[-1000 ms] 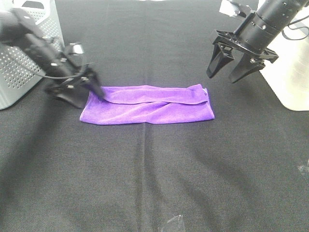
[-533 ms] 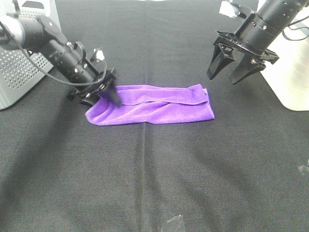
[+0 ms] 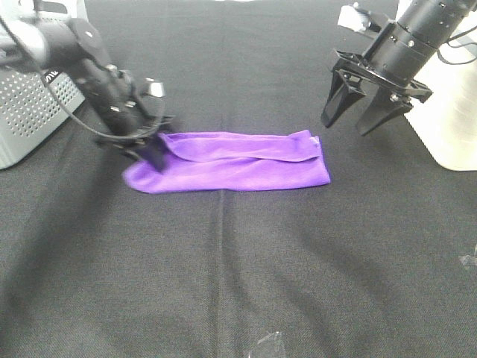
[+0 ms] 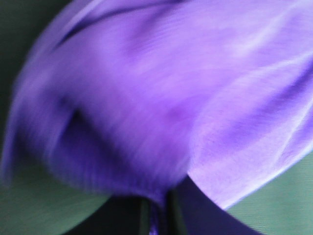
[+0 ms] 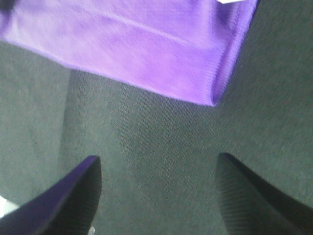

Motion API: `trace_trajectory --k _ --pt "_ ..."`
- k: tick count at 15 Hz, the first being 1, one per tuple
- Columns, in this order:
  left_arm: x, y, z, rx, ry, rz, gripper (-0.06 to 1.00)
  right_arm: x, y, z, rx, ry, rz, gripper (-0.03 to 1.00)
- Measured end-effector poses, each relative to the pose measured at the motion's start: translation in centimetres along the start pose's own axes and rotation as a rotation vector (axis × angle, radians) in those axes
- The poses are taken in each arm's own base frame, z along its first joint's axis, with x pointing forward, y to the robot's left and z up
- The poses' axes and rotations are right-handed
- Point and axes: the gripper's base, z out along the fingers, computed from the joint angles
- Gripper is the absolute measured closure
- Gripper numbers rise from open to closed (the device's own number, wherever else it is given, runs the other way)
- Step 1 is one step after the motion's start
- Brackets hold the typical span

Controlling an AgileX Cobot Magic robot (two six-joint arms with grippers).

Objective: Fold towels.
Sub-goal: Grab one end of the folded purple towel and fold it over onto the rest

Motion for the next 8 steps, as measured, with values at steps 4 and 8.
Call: trace_trajectory --k 4,8 --pt "0.6 2.9 -5.9 -0.111 -0.079 -0.024 0.92 0.1 0.0 0.0 -0.003 0.012 0.000 0.33" --pt "-0.1 -1.8 -8.5 -0.089 -0.152 0.104 0.92 0.2 0.1 0.0 -0.006 0.023 0.000 0.33"
